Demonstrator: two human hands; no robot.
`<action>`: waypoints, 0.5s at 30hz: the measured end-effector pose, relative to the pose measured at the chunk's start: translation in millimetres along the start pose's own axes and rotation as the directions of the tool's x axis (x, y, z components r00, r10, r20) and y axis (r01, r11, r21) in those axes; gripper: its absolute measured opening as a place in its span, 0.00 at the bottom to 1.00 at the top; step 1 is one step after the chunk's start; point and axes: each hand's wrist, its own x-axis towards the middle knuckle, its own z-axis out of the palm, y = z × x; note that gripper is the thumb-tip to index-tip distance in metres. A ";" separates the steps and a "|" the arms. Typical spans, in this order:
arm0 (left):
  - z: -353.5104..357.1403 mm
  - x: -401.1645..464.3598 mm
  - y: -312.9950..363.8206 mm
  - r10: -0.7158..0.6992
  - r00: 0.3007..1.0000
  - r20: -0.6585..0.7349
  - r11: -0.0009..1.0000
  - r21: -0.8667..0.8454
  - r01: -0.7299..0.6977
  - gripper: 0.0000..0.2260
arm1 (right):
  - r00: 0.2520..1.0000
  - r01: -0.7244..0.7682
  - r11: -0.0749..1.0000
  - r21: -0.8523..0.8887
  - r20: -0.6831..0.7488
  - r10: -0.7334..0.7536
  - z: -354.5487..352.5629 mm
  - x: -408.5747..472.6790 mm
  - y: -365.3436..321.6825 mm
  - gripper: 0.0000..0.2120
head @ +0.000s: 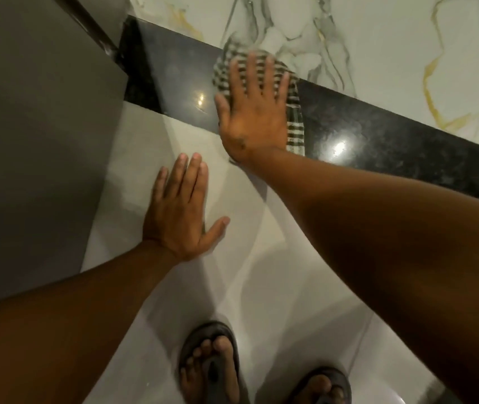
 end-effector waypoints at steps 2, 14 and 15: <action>-0.8 -2.3 0.8 -0.151 0.989 0.000 0.988 -0.030 0.151 0.47 | 0.962 0.261 0.965 0.001 0.080 -0.260 -2.1 -18.7 18.7 0.30; 0.5 -3.4 5.0 -0.247 0.969 -0.009 0.966 -0.076 0.245 0.48 | 0.981 -0.194 0.981 0.008 -0.008 0.194 0.3 21.8 -26.5 0.33; 1.1 -3.0 4.4 -0.242 0.970 -0.008 0.968 -0.067 0.241 0.48 | 0.995 -0.096 0.995 0.018 0.001 0.096 3.2 40.2 -47.5 0.32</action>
